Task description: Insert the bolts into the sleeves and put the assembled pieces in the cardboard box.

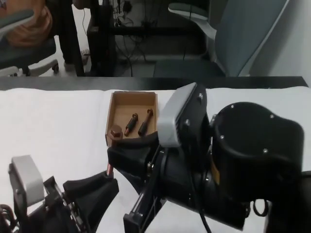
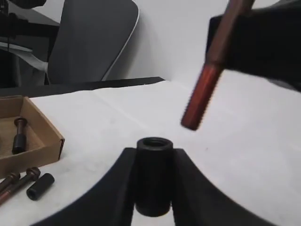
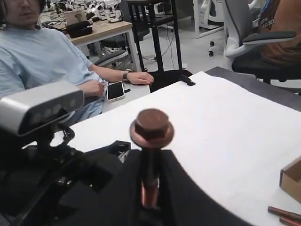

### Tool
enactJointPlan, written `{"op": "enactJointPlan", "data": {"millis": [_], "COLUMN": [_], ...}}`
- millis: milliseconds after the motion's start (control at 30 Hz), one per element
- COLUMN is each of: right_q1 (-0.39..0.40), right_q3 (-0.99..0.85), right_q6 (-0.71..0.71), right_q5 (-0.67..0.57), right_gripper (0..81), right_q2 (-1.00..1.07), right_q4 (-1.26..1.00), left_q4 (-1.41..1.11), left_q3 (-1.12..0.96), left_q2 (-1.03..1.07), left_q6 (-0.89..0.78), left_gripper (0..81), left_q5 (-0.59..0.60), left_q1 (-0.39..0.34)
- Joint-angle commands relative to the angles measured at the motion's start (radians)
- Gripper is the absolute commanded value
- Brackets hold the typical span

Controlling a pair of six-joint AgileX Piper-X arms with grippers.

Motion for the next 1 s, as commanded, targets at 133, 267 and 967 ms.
{"op": "enactJointPlan", "data": {"millis": [133, 267, 967], "right_q1": [-0.010, -0.020, -0.031], "right_q3": [-0.008, -0.008, -0.010], "right_q6": [0.018, 0.021, 0.224], "right_q5": [0.002, 0.000, -0.249], "right_gripper": [0.6, 0.6, 0.7], "right_q2": [0.056, 0.060, 0.060], "right_q4": [-0.021, -0.027, 0.122], "left_q4": [-0.039, -0.043, -0.144], "left_q3": [-0.013, -0.013, -0.013], "left_q2": [0.002, 0.002, 0.002], "left_q6": [0.000, 0.015, 0.031], "left_gripper": [1.8, 1.8, 1.8], "left_q5": [0.057, 0.057, 0.062], "left_q1": [-0.001, -0.001, -0.001]}}
